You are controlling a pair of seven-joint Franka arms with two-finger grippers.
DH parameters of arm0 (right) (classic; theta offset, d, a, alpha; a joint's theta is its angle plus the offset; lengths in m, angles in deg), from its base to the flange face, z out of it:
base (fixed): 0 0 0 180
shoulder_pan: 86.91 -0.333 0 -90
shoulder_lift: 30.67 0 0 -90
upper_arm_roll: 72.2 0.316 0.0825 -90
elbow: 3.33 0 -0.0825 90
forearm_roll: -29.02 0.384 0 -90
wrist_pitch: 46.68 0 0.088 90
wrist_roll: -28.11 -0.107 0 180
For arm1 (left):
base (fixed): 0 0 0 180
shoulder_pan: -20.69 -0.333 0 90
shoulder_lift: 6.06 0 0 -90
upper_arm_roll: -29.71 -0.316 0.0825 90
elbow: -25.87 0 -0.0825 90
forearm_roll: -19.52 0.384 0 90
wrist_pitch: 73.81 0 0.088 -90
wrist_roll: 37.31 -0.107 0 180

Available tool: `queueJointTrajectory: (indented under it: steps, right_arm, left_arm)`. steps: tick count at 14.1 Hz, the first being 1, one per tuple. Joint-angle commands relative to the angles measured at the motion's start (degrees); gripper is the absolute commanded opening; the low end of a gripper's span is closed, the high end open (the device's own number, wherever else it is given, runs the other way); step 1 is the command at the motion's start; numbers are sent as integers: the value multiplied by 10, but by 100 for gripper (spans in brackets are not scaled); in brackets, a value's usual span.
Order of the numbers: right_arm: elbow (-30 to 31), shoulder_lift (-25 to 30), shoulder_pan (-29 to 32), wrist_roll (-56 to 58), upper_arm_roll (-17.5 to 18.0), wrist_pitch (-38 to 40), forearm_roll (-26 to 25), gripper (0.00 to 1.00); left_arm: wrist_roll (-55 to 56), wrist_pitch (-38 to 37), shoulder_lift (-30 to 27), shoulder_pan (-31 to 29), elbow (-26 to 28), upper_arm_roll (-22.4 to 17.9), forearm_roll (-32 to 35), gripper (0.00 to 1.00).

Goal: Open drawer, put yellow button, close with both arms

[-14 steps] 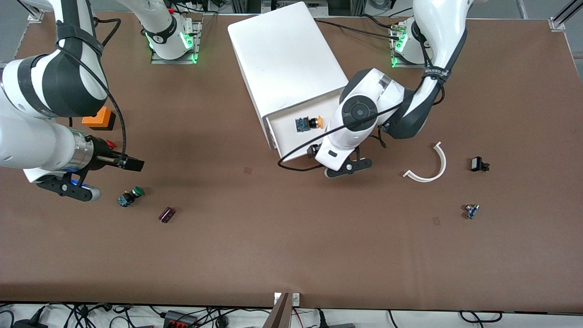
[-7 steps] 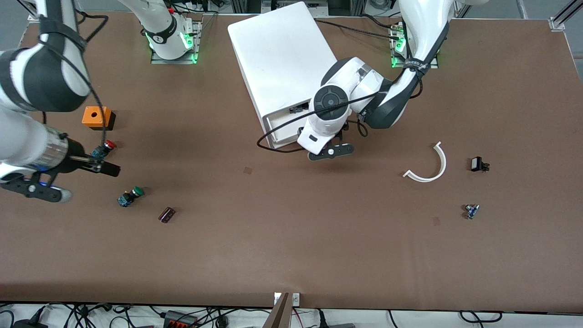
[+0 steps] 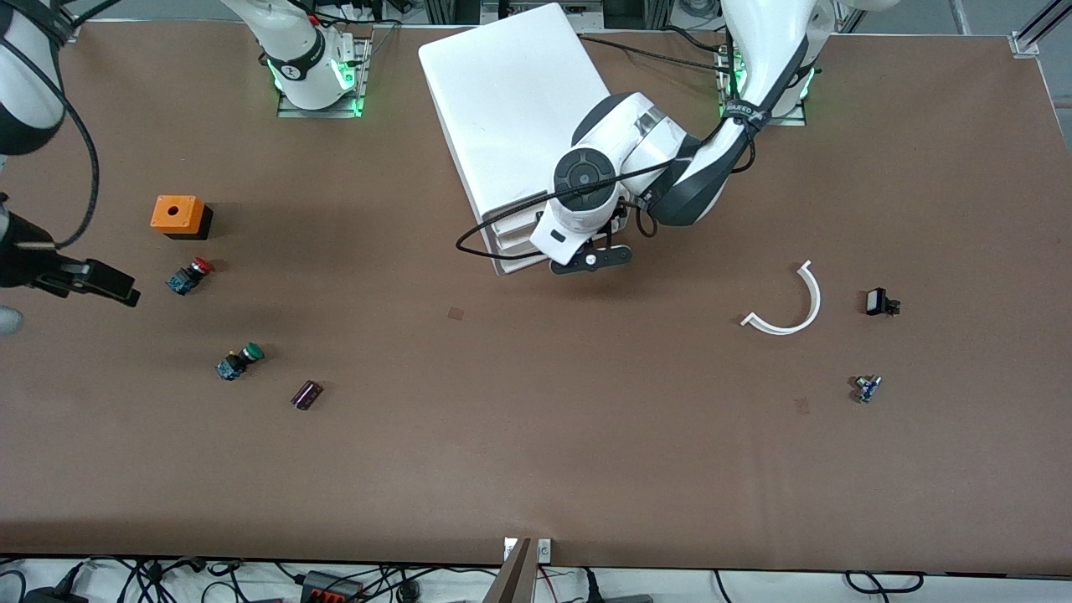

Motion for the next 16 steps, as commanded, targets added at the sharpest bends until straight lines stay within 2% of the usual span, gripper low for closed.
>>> queueJointTrajectory:
  steps: [1, 5, 8, 13, 16]
  right_arm:
    - [-4, 20, 10, 23, 3, 28, -4, 100]
    - [-11, 29, 11, 20, 4, 76, -6, 100]
    - [6, 45, 8, 22, 5, 75, -10, 100]
    - [97, 92, 8, 21, 7, 31, -9, 100]
    - [94, 92, 8, 23, 8, 34, -10, 100]
  left_arm:
    - [4, -10, 1, 3, -4, 5, -14, 100]
    - [3, -10, 0, -1, -6, 5, -14, 100]
    - [-9, -9, 0, -8, -12, -2, -1, 100]
    - [-107, -11, -7, -83, -51, -5, 112, 100]
    - [-224, -40, -21, -149, -68, -4, 130, 100]
